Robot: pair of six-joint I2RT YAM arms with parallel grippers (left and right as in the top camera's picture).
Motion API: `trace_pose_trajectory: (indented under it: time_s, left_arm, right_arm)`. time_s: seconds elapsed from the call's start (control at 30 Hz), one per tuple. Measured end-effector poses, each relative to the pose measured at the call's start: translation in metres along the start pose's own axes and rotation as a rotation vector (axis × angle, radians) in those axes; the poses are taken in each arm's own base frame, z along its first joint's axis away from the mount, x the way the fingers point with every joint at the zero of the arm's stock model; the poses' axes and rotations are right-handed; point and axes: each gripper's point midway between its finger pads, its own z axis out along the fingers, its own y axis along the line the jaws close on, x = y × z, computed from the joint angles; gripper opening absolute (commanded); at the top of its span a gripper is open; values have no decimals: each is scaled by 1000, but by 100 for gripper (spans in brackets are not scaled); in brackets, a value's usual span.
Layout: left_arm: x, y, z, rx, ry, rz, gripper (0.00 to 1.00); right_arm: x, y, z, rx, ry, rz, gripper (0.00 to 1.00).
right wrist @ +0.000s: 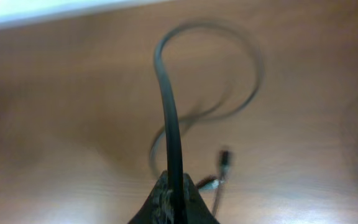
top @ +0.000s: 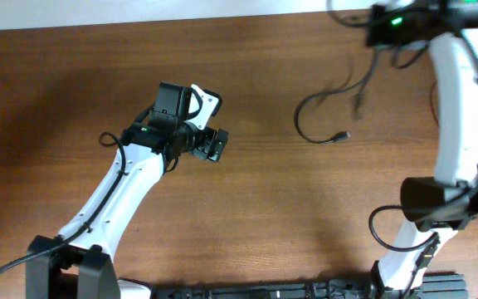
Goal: Untangle cables
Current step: 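Pull the cable rightward with the right gripper away from the left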
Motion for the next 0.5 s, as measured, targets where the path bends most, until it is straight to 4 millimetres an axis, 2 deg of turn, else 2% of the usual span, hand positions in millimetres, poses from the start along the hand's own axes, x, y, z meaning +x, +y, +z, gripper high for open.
trace_pose_trajectory:
  time_s: [0.1,0.17,0.23,0.3,0.5]
  left_arm:
    - [0,0,0,-3,0,0,93]
    - [0,1,0,-3,0,0,93]
    - [0,1,0,-3,0,0,93]
    - [0,1,0,-3,0,0,93]
    - [0,1,0,-3,0,0,95]
  right_arm:
    - [-32,-35,-56,139,-180,26,4]
    - [-42,-61,-88,236,-267,63,4]
    - [-44,-85,-109,321,-316,115,4]
    - [-39,-118,-131,441,-349,213,4]
    - [-13,-188,-161,677,-355,423,4]
